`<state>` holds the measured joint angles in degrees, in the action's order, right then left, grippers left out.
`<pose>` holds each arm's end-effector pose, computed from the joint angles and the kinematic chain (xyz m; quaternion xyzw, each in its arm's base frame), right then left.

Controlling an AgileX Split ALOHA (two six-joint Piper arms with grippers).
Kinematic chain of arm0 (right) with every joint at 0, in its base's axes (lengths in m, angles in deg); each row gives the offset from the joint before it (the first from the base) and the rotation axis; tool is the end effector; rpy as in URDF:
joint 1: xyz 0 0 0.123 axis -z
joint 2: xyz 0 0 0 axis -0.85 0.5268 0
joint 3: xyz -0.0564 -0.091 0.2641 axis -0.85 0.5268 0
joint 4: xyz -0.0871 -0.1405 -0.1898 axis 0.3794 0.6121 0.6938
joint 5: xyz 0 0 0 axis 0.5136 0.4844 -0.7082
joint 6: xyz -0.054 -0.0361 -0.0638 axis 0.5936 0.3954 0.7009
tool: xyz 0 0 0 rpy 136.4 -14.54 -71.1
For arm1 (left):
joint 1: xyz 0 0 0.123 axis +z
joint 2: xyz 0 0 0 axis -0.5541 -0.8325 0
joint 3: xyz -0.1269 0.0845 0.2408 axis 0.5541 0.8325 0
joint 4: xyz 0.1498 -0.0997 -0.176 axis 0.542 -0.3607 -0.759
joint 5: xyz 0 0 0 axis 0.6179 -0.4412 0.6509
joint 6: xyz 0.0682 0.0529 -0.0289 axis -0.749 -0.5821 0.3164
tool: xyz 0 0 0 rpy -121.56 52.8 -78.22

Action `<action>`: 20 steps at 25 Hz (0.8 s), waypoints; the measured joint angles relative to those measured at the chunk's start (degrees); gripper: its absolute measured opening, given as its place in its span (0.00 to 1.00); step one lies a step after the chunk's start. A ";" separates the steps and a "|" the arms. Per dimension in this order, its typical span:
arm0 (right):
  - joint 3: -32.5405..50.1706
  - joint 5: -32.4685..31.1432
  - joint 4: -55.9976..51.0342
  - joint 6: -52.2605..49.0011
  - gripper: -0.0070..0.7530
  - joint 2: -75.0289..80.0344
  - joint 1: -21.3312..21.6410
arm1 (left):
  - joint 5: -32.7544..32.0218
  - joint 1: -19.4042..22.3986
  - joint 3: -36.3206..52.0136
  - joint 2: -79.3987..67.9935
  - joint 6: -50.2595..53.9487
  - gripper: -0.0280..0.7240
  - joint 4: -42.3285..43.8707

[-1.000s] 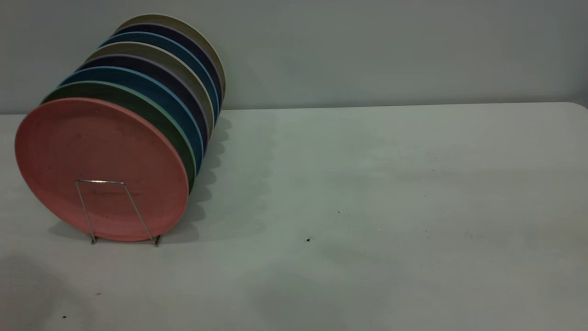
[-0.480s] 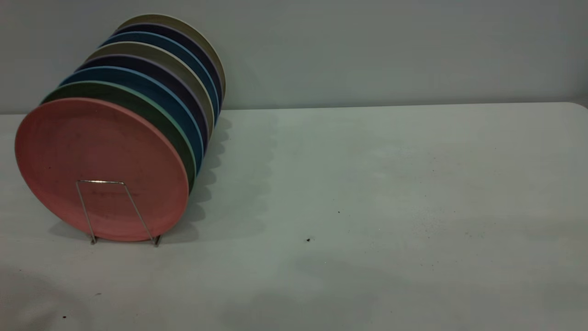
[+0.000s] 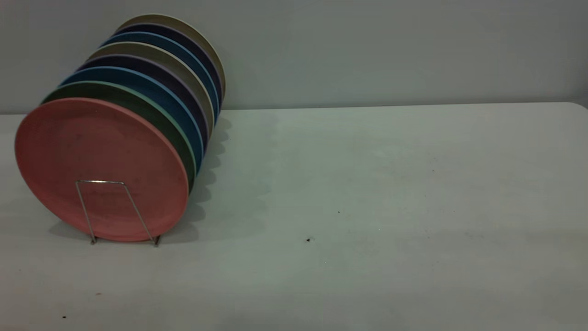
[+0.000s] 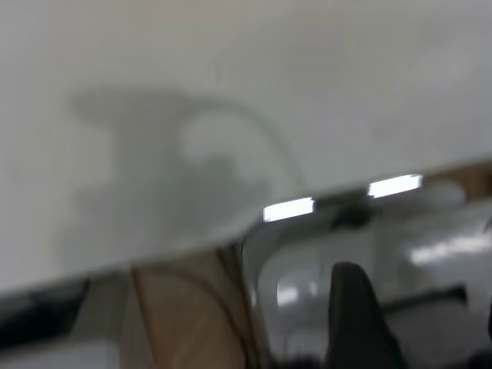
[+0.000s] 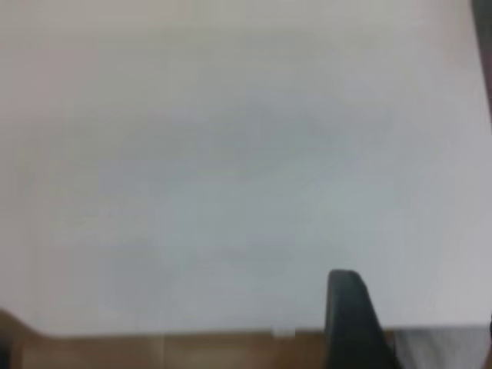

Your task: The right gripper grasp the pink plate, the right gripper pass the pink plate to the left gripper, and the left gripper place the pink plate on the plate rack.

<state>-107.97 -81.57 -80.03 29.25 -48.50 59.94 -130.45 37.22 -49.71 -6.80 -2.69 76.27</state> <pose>0.0244 0.0000 0.2629 -0.0007 0.9192 -0.0081 0.3936 0.1566 -0.0080 0.2887 0.0540 0.9819 -0.0808 0.1623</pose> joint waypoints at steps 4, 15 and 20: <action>0.00 -0.29 0.00 -0.04 0.59 -9.49 -0.60 | 3.03 0.00 9.90 7.39 -0.99 0.63 0.75; 0.00 -0.85 -0.37 -0.25 0.59 -12.60 -5.17 | 4.91 -0.34 16.19 33.64 1.81 0.63 5.50; 0.00 -0.85 -0.88 -0.27 0.59 -12.60 -5.17 | 2.57 -1.58 17.30 41.68 5.97 0.63 7.02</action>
<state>-107.97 -82.43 -80.91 28.98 -61.09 54.76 -127.88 35.64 -32.41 34.87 3.28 83.29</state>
